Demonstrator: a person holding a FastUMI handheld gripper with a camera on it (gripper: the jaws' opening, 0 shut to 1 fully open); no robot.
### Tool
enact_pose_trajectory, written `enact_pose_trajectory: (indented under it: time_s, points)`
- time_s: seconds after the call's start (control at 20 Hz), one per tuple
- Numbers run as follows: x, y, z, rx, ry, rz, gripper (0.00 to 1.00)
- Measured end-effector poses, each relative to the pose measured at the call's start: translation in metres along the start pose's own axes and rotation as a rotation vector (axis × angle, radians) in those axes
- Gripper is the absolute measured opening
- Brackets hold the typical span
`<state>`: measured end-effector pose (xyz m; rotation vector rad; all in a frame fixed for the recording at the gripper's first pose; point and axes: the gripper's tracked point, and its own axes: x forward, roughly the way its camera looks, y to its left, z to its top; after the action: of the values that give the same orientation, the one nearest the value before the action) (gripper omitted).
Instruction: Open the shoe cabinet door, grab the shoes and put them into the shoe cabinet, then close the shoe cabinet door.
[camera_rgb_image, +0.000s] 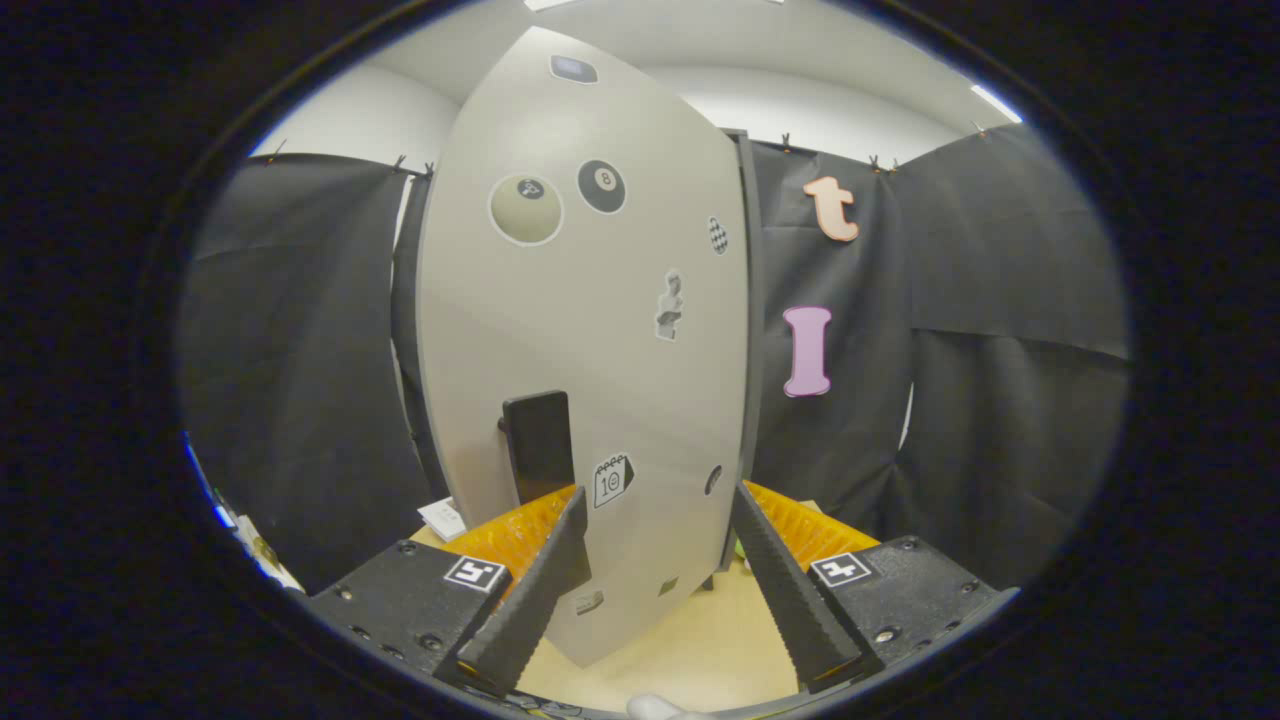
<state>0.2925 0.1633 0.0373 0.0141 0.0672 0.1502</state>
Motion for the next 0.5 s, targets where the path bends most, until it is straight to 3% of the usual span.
enact_pose_trajectory:
  time_s: [0.5]
  points:
    - [-0.022, 0.028, 0.006, -0.022, -0.027, 0.021, 1.0]
